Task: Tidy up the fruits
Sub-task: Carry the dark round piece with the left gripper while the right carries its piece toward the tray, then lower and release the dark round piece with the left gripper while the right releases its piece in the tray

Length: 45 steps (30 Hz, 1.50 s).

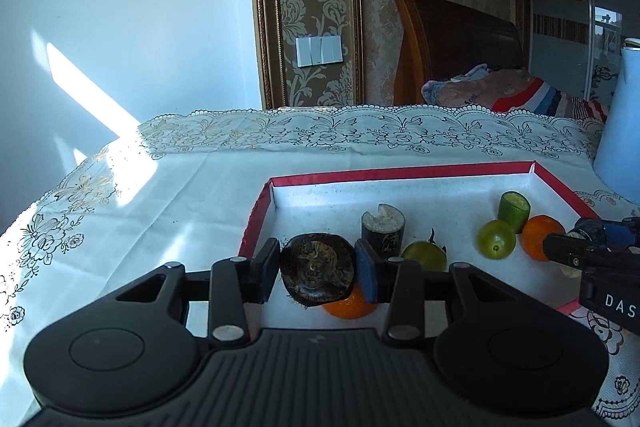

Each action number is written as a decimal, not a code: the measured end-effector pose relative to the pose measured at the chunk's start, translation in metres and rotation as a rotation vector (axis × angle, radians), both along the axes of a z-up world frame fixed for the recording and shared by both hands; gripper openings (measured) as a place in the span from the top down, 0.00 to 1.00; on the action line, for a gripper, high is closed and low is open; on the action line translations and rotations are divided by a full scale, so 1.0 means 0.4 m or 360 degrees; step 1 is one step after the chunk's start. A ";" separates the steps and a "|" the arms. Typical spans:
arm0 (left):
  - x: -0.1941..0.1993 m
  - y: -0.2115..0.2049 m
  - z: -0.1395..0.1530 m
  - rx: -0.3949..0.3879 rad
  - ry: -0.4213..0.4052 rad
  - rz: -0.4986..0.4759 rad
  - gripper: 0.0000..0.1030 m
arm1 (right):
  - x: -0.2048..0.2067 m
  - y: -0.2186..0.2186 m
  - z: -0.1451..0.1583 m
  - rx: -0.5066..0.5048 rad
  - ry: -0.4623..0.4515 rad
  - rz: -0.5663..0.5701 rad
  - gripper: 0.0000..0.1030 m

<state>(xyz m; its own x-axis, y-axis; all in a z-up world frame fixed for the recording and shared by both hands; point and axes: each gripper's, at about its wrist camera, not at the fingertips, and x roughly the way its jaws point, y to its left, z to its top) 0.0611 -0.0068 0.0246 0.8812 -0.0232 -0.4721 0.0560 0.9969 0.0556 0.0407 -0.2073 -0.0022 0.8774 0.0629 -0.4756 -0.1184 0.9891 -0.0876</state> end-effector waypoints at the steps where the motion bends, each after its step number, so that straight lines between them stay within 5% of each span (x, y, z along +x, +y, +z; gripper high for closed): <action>1: 0.009 -0.002 0.001 0.0002 0.0000 0.0006 0.61 | 0.007 0.002 -0.001 0.0000 0.0009 0.0000 0.70; 13: 0.104 -0.010 -0.016 0.0046 0.0029 0.0119 0.61 | 0.093 0.050 -0.012 -0.0054 0.0032 -0.0012 0.70; 33: 0.112 -0.003 -0.034 0.0021 0.0026 0.0167 0.60 | 0.164 0.099 -0.013 -0.0005 0.0050 -0.0026 0.72; 37: 0.114 0.005 -0.036 0.0000 0.0028 0.0182 0.37 | 0.163 0.093 -0.012 0.0016 0.0055 -0.0024 0.71; 45: 0.111 0.003 -0.038 0.0010 0.0023 0.0178 0.32 | 0.161 0.101 -0.012 0.0005 0.0061 -0.0002 0.62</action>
<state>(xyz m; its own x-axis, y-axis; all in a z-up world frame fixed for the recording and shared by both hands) 0.1054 -0.0057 0.0093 0.8712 0.0781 -0.4846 -0.0549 0.9966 0.0620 0.1051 -0.1669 -0.0071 0.8587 0.0635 -0.5085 -0.1204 0.9895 -0.0797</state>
